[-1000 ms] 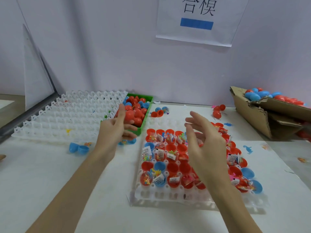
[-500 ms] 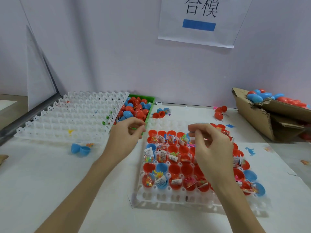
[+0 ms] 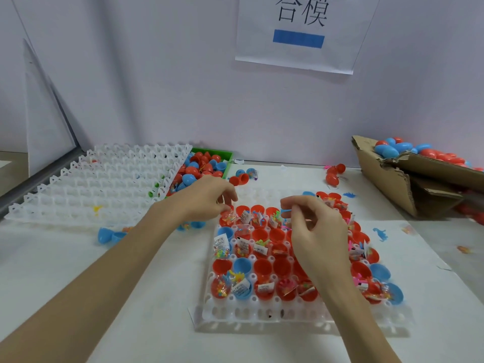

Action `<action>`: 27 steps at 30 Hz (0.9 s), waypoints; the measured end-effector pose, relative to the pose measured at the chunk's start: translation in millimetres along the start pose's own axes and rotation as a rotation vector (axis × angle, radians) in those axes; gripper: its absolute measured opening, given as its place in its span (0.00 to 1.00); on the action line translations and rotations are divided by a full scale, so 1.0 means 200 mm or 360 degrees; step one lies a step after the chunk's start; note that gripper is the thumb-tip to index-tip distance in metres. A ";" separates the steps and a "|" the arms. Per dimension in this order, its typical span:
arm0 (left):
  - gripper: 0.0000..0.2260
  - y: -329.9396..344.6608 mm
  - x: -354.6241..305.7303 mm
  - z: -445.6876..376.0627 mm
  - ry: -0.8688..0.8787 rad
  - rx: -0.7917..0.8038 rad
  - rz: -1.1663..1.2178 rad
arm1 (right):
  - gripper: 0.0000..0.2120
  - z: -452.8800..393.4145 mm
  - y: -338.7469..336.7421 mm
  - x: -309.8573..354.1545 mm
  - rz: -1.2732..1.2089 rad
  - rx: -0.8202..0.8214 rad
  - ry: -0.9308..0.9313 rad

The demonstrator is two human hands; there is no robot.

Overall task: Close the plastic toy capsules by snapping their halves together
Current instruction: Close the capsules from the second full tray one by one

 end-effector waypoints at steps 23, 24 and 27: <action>0.08 -0.04 0.31 0.28 -0.0699 -0.0689 0.1115 | 0.13 0.01 0.05 0.00 -0.0028 0.0115 0.0007; 0.07 -0.05 0.31 0.28 -0.0698 -0.0701 0.1092 | 0.14 0.01 0.05 0.00 -0.0025 0.0117 0.0003; 0.08 -0.07 0.30 0.29 -0.0675 -0.0738 0.0945 | 0.15 0.01 0.05 0.01 -0.0013 0.0120 -0.0008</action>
Point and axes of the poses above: each hand's wrist, its own z-axis away from the middle knuckle, its own y-axis out of the palm, x = y × z, the point moved 6 cm from there along -z, towards the middle knuckle, and after that the axes turned 11 degrees about -y, right-handed, at the moved point
